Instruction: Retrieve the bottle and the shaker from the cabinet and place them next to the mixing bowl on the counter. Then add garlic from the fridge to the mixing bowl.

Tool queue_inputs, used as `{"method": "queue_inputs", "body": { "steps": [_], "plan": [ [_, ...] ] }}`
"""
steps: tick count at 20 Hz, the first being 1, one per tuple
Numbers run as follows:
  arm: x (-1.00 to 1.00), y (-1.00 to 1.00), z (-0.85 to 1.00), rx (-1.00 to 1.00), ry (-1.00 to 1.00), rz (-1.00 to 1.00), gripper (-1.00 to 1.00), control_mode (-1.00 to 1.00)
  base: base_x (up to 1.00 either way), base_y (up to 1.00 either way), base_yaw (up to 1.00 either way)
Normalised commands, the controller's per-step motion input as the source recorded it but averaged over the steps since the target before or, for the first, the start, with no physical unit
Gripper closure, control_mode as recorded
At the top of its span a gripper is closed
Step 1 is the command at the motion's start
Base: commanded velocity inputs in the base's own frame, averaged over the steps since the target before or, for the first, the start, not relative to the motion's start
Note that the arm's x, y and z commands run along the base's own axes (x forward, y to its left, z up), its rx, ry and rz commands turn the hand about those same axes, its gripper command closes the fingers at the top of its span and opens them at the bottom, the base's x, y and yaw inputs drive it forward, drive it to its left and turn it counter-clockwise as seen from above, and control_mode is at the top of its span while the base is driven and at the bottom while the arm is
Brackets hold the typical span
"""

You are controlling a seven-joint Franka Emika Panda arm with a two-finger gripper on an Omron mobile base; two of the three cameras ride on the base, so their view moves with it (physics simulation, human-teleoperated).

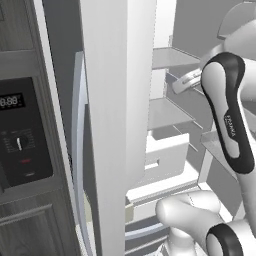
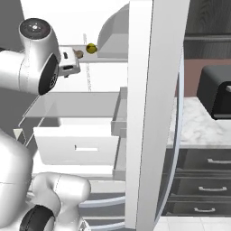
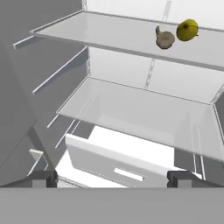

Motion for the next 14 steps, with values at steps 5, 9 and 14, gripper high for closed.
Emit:
{"method": "queue_inputs", "body": {
  "steps": [5,9,14],
  "plan": [
    [0.19,0.08,0.0,0.0,-0.01,-0.06,-1.0,-1.0,0.0,0.0,0.0],
    [0.34,0.12,-0.01,-0.02,-0.03,-0.09,-1.0,-1.0,0.0,0.0,0.0],
    [0.43,0.0,0.02,0.0,-0.05,-0.12,-1.0,-1.0,0.0,0.0,0.0]
  ]
}}
